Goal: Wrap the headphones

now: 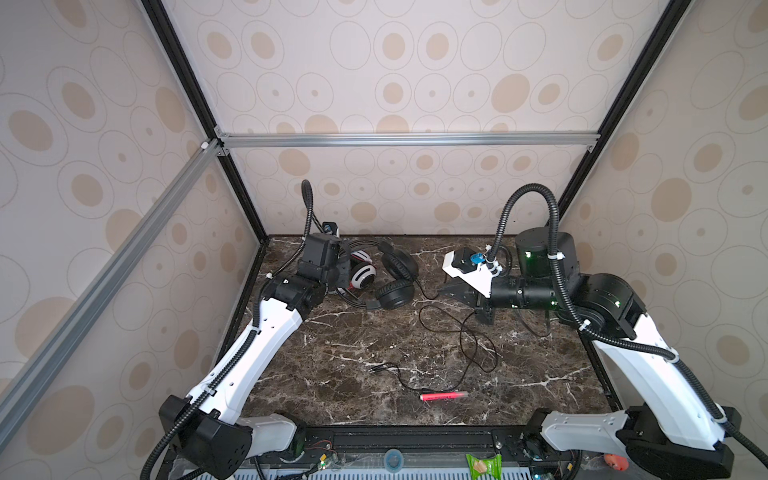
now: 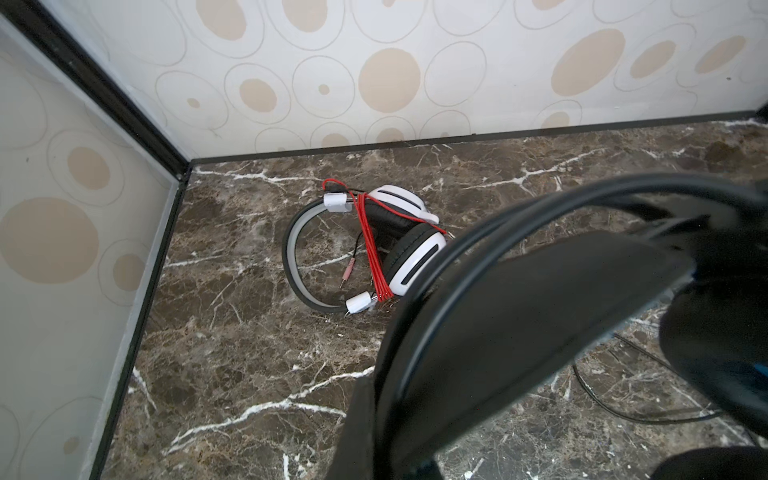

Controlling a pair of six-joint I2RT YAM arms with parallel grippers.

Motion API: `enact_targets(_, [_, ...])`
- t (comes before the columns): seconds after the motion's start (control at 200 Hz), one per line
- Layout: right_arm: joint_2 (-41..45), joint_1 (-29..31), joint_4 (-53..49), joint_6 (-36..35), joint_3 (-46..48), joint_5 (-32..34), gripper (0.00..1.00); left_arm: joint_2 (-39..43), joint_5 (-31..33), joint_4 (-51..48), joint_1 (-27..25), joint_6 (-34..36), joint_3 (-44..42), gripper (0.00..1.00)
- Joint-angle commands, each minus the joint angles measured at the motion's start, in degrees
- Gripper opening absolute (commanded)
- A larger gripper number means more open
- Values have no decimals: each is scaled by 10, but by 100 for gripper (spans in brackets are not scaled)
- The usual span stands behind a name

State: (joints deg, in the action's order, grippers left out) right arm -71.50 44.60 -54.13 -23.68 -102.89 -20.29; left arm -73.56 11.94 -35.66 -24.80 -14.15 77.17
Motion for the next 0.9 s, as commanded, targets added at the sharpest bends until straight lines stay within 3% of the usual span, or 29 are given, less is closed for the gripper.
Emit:
enact_targets(0.0, [-32, 4, -58, -26, -50, -34, 0, 12, -29, 47, -20, 65, 7, 0])
enact_targets(0.25, [-90, 4, -80, -23, -113, -19, 0, -11, -95, 41, -71, 131, 22, 0])
enact_targets(0.57, [-153, -4, -71, 17, -126, 128, 0, -12, -170, 34, -127, 137, 57, 0])
enact_targets(0.76, [-169, -79, -65, 86, -131, 105, 0, -9, -204, 21, -130, 133, 70, 0])
enact_targets(0.895, [-180, -95, -64, 98, -131, 112, 0, -7, -231, 16, -132, 128, 75, 0])
